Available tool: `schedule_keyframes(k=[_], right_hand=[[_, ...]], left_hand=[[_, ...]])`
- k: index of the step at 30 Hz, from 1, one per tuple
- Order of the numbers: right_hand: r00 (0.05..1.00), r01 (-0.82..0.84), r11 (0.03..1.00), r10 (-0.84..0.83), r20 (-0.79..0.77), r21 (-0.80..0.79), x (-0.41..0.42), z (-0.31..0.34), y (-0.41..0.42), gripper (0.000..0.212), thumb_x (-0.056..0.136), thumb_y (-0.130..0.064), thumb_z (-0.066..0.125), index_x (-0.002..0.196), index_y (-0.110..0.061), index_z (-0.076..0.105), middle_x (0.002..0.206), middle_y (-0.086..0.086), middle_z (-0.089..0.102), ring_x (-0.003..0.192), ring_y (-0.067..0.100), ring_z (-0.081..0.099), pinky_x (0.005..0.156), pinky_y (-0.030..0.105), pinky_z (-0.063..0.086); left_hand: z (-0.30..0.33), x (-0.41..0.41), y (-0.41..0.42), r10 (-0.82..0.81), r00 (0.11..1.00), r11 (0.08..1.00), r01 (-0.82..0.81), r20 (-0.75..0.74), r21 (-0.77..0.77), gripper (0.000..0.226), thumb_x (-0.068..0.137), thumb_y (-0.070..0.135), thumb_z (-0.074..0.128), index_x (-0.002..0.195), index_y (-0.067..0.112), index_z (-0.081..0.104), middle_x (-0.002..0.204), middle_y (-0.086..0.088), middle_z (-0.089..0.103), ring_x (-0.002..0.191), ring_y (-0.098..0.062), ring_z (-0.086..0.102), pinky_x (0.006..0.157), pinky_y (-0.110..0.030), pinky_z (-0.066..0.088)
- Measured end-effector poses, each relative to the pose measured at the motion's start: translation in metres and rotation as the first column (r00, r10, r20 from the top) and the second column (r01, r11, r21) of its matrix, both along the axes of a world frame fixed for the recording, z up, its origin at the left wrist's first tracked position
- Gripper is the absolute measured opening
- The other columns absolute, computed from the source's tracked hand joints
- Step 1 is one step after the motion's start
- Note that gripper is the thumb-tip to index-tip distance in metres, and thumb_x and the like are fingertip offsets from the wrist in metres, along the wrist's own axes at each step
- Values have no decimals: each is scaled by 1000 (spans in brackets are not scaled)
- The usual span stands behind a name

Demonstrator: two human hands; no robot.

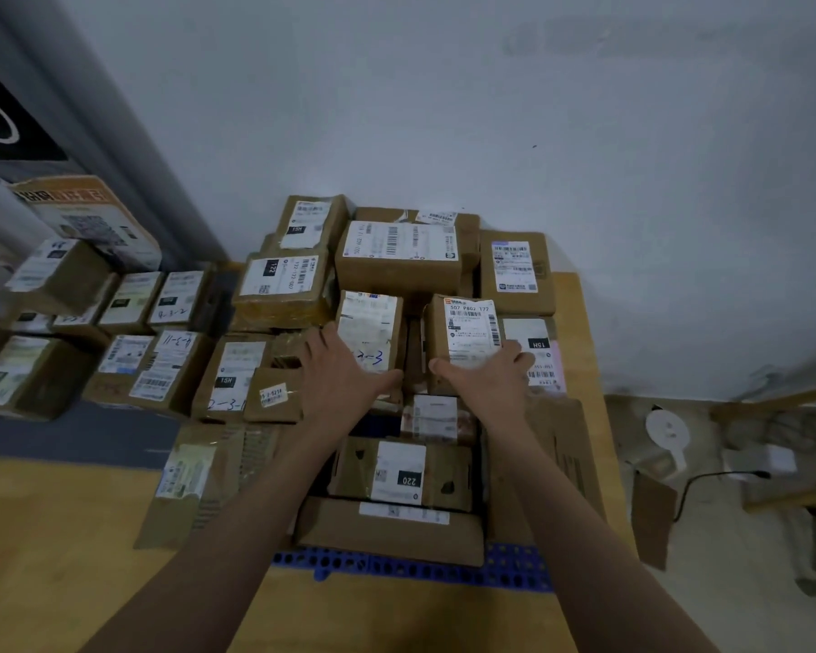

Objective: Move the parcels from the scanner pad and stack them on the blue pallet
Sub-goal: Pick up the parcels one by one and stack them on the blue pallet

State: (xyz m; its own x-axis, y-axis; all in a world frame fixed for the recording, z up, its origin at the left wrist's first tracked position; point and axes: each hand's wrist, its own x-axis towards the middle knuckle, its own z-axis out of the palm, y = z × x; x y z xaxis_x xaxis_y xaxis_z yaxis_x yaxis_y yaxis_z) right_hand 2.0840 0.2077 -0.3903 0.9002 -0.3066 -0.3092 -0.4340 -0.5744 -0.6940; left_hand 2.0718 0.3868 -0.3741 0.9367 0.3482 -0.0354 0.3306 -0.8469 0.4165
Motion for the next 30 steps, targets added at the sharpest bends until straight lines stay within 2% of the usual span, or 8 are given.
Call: schedule_keyframes(k=[4,9,12,16,20,25,30], right_hand=[[1000,7,999,-7,3,-54,17,-13,12,106,59,-59,81,134,-10,25,132,9,27,124,32,35,88,44,43],[999,36,992,-32,31,-124,29,-22,29,103,57,-65,78,131,-11,29,132,9,29,127,32,34,76,36,33],[997,67,993,-62,47,-99,30,-29,35,103,61,-67,76,133,-10,29,135,10,28,130,32,31,77,36,35],[996,85,992,-84,17,-92,24,-36,42,103,65,-67,75,136,-9,27,142,10,23,133,32,24,90,46,44],[993,115,991,-115,-3,-68,24,-35,50,103,67,-65,75,139,-8,26,144,11,21,133,32,21,92,48,44],[993,104,994,-102,-56,33,21,-29,41,107,73,-69,68,147,-8,20,149,9,19,139,33,20,99,51,38],[994,88,995,-85,-63,47,9,-16,24,99,79,-61,66,148,-8,20,149,11,23,140,33,25,103,51,36]], left_hand=[[-14,25,-4,-9,1000,1000,8,-25,-8,109,56,65,79,138,10,31,136,-11,36,130,-30,31,106,-44,33],[-27,46,-7,-19,1000,999,18,-24,-47,112,53,69,78,135,8,32,131,-11,37,127,-30,33,104,-43,34],[-34,47,-3,-23,1000,998,22,-17,-57,114,52,68,79,136,8,32,129,-10,37,125,-30,33,102,-42,35],[-38,45,7,-55,998,996,52,-43,-67,117,48,69,80,138,12,31,129,-9,35,125,-28,33,103,-42,36],[-39,43,13,-83,993,995,78,-83,-66,118,49,67,81,140,13,29,131,-9,33,126,-29,32,103,-43,36],[-33,42,15,-99,982,994,91,-160,-56,129,55,65,81,151,11,14,147,-12,23,138,-33,22,109,-47,31],[-20,33,17,-115,972,993,107,-204,-49,132,59,61,82,153,8,6,152,-14,18,142,-33,22,111,-47,31]])
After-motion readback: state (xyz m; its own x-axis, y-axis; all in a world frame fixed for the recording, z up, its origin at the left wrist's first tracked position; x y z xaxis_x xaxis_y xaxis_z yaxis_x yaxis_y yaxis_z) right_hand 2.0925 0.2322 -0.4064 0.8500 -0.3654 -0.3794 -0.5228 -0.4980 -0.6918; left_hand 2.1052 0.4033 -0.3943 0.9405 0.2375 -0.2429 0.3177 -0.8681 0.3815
